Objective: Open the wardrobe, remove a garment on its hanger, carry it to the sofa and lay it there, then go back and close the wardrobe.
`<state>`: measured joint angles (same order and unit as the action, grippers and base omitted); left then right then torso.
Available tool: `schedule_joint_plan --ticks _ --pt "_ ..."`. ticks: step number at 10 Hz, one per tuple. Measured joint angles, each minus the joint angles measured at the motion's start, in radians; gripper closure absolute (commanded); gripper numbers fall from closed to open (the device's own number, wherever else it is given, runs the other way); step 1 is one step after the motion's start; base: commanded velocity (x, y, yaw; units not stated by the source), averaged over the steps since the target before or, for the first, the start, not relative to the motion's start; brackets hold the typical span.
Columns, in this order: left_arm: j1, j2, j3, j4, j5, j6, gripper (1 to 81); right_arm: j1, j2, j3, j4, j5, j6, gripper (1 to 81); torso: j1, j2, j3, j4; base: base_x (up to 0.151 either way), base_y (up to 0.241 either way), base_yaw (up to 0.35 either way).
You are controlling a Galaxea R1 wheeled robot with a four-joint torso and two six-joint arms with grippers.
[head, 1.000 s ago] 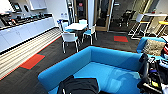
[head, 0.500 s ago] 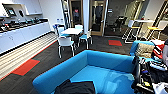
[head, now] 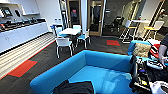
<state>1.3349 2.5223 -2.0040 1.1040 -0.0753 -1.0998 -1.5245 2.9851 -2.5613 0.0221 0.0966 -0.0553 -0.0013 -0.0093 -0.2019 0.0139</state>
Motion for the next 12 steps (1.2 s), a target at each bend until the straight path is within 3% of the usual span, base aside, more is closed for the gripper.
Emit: schedule_joint_plan --ticks 7,12 --pt "0.071 0.169 -0.22 0.0 -0.064 -0.001 1.0 -0.007 0.003 -0.012 0.0 0.0 0.0 1.0 0.0 -0.001 0.0 -0.004 0.0 0.0 0.0" --pt "0.098 0.23 -0.336 0.0 -0.079 -0.001 1.0 -0.01 0.026 -0.056 0.0 0.0 0.0 1.0 0.0 -0.001 0.0 -0.004 -0.013 0.0 0.0"
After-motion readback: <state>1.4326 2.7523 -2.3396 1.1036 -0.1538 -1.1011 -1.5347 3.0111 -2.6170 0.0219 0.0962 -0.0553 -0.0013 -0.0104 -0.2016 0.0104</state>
